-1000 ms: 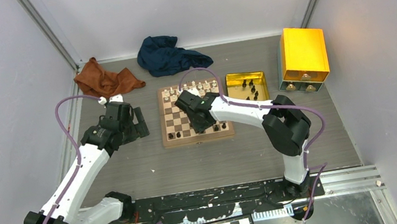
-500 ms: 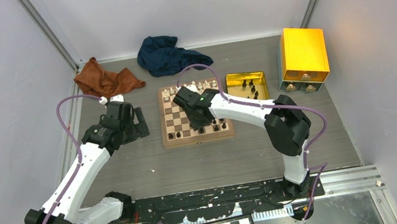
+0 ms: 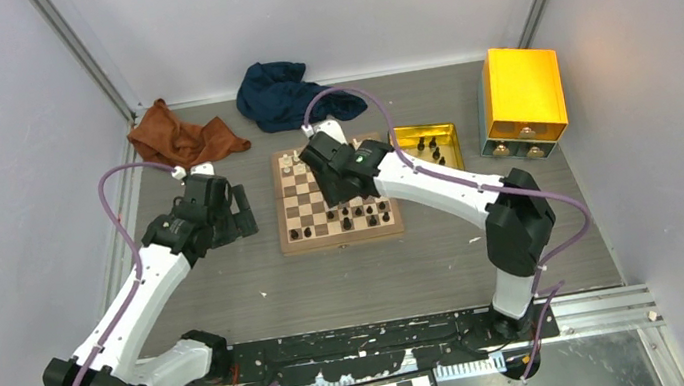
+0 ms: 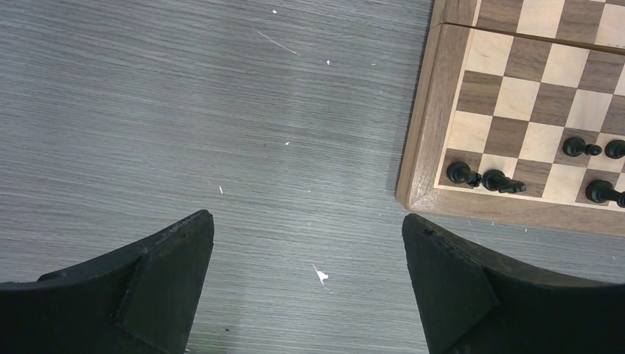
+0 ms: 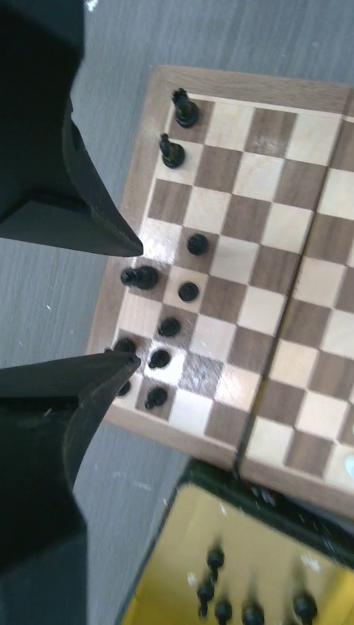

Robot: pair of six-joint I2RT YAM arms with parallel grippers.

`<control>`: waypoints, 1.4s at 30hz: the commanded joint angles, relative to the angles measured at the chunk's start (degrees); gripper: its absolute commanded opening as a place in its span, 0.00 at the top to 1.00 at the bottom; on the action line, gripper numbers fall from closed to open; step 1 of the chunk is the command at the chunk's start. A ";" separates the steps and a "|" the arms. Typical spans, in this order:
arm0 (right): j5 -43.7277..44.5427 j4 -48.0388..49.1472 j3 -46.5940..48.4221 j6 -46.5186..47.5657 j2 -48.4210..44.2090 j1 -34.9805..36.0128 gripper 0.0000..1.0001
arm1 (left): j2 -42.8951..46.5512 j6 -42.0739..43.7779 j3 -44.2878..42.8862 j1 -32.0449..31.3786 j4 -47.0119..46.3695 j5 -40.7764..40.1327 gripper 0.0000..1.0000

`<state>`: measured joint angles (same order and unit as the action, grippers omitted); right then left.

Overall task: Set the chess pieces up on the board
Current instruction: Place the chess piece on the chessboard, then pick up the chess piece from the storage box.

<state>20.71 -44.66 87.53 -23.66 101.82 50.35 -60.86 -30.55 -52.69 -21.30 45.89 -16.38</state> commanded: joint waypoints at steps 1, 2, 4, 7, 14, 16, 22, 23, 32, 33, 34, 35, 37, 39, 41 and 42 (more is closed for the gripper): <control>10.20 4.10 2.72 2.56 -4.28 -1.98 0.39 | -0.18 1.31 -2.45 0.29 -1.77 -0.82 0.00; 11.43 4.25 3.00 2.52 -4.13 -2.81 0.35 | -0.14 1.35 -2.57 0.29 -1.70 -0.91 0.00; 13.51 4.62 3.56 2.52 -3.73 -4.57 0.32 | -0.05 1.35 -2.74 0.29 -1.56 -1.01 0.00; 17.15 5.86 3.54 2.08 -3.17 -7.53 0.26 | 0.04 1.32 -2.73 0.29 -1.43 -1.11 0.00; 19.05 10.40 1.27 1.63 -1.79 -17.00 0.37 | 0.30 0.93 -2.69 0.29 -0.87 -1.29 0.00; 18.66 10.56 1.53 1.63 -0.34 -19.47 0.43 | 0.47 0.93 -2.64 0.29 -0.85 -1.28 0.00; 16.81 10.21 3.35 1.31 4.71 -25.13 0.54 | 0.72 0.96 -2.77 0.29 -0.49 -1.54 0.00; 15.58 10.52 3.23 0.94 5.29 -26.39 0.55 | 0.81 0.93 -2.75 0.29 -0.38 -1.59 0.00; 6.41 12.82 3.76 0.13 9.27 -31.74 0.60 | 0.83 0.79 -2.83 0.29 -0.10 -1.90 0.01; 5.74 12.99 3.85 0.11 9.73 -32.12 0.62 | 0.83 0.75 -2.86 0.29 -0.08 -1.90 0.00; 5.10 13.13 3.95 0.15 10.25 -32.51 0.62 | 0.83 0.77 -2.86 0.29 -0.05 -1.90 0.00; 4.41 13.52 3.85 0.23 10.66 -32.79 0.62 | 0.83 0.69 -2.90 0.29 -0.01 -1.90 0.00; 3.15 14.46 3.71 0.49 11.32 -33.39 0.62 | 0.74 0.67 -2.94 0.29 -0.02 -1.82 0.00; 2.24 14.92 3.93 0.79 12.22 -34.01 0.61 | 0.66 0.70 -2.95 0.29 -0.01 -1.81 0.00; 1.87 15.32 4.13 1.02 12.87 -34.30 0.61 | 0.57 0.72 -2.99 0.29 -0.01 -1.81 0.00; 1.68 15.53 4.28 1.08 13.24 -34.54 0.61 | 0.50 0.67 -3.03 0.29 -0.01 -1.81 0.00</control>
<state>24.29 -32.16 88.84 -22.70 114.52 16.53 -61.14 -29.74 -53.23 -21.28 46.13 -16.97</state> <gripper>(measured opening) 0.387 0.996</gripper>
